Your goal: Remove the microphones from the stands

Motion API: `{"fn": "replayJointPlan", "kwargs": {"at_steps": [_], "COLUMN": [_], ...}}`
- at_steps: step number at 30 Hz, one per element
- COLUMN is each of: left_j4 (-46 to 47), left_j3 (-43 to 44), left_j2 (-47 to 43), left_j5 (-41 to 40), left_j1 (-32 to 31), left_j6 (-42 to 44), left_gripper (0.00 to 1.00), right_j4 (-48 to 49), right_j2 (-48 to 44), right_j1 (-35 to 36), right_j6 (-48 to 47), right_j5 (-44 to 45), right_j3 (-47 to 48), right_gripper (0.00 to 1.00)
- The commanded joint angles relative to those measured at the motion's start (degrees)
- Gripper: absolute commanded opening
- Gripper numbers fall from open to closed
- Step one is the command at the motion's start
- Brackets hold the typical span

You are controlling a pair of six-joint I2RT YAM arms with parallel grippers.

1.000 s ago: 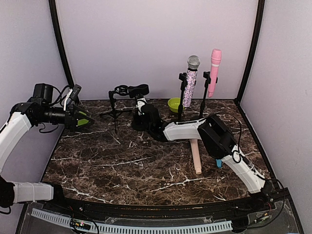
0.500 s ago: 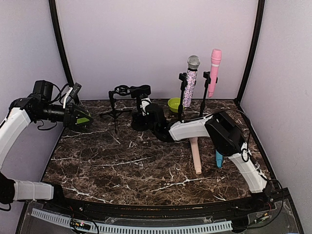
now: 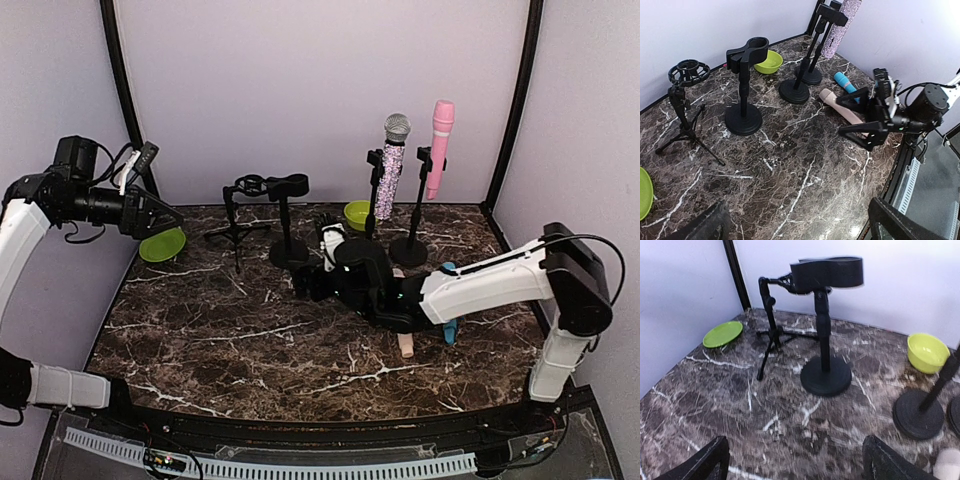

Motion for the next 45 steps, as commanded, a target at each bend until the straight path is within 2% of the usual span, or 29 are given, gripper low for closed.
{"fn": "replayJointPlan", "kwargs": {"at_steps": [1,6,12,18,26,33,41,45], "left_j4": [-7.34,-5.78,-5.55,-6.69,-5.20,-4.11,-4.02,-4.16], "left_j3": [2.35,-0.40,-1.89,-3.51,-4.35,-5.57,-5.21,-4.46], "left_j2": [1.75,1.41,-0.69,-1.67,-2.41,-2.46,-2.37,-2.29], "left_j5": [-5.35,-12.42,-10.24,-9.28,-6.53,-6.63,-6.84,-7.01], "left_j1": [0.37,0.46,0.43,0.44,0.39,0.42,0.37,0.45], "left_j6": [3.47,3.27,4.93,7.21,8.19,8.36,8.78,8.87], "left_gripper": [0.99,0.99,0.99,0.99,0.99,0.99,0.99,0.99], "right_j4": [-6.54,-11.69,-13.46,-15.91,-17.27,-19.06,-16.65,-14.85], "right_j2": [-14.79,-28.20,-34.37,-29.01,-21.21,-16.51,-14.05,-13.66], "right_j1": [-0.32,-2.39,-10.92,-16.89,-23.63,-25.51,-26.21,-26.15], "right_j6": [6.96,2.21,-4.21,-9.38,-11.86,-12.38,-12.05,-11.76], "right_j5": [3.48,6.86,0.60,-1.97,-10.44,-14.13,-14.21,-11.88], "right_j3": [-9.25,-13.82,-10.68,-1.80,7.92,12.45,12.83,12.41], "right_gripper": [0.92,0.91,0.93,0.94,0.92,0.89,0.78,0.70]}}
